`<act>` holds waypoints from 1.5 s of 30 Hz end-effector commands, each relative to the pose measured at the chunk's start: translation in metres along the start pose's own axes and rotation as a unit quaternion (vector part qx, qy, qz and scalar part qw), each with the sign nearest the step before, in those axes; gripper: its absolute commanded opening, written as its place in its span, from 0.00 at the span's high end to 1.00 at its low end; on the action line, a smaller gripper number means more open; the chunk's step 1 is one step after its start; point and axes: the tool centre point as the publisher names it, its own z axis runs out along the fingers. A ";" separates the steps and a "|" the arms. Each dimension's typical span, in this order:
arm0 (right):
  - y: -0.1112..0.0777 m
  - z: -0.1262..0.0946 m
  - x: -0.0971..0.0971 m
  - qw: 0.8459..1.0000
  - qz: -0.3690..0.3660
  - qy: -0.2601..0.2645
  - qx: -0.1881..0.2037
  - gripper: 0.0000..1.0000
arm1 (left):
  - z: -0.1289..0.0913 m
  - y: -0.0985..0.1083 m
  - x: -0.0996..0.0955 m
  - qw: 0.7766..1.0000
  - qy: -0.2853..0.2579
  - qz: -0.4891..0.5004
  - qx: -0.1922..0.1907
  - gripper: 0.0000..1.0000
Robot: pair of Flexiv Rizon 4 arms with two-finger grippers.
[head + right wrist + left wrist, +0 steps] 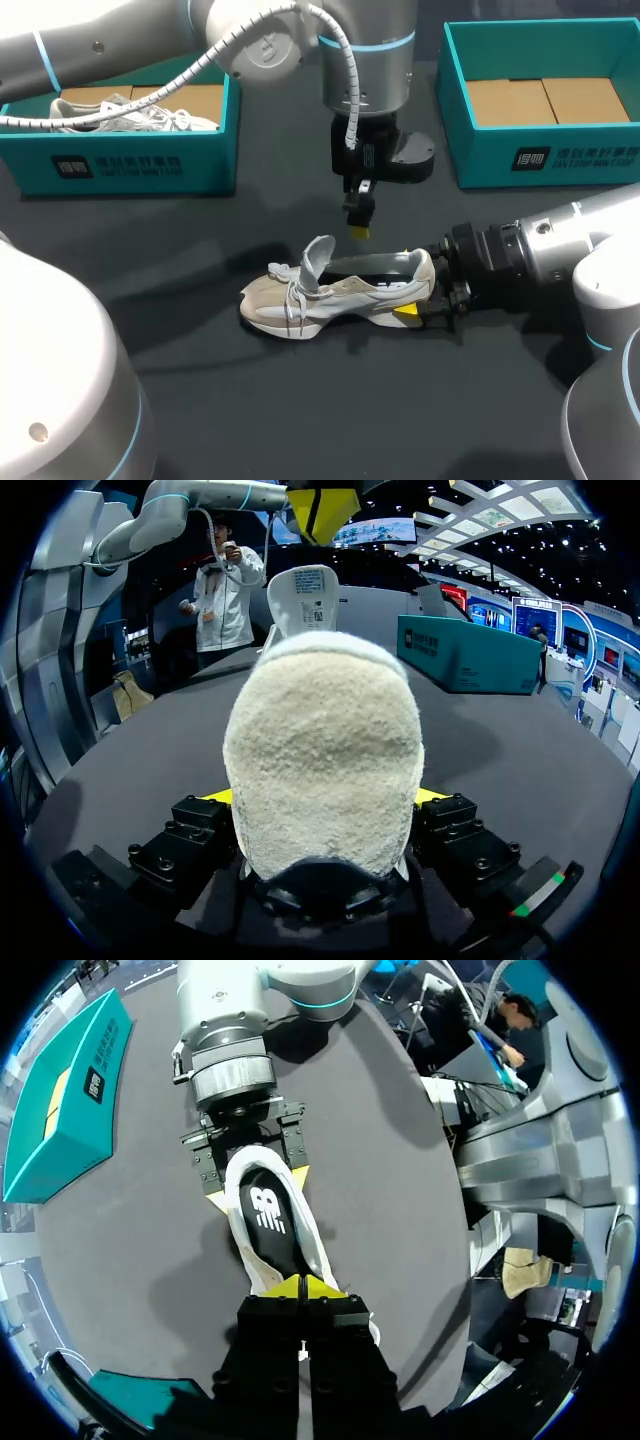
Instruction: Take the shoe out of the shoebox, open the shoe tongue, remove and reinsert the insole, then place the shoe into the shoebox
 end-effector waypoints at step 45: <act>-0.001 0.001 -0.001 1.000 0.000 0.000 0.002 1.00 | 0.123 -0.002 0.002 0.995 0.033 -0.094 0.008 0.88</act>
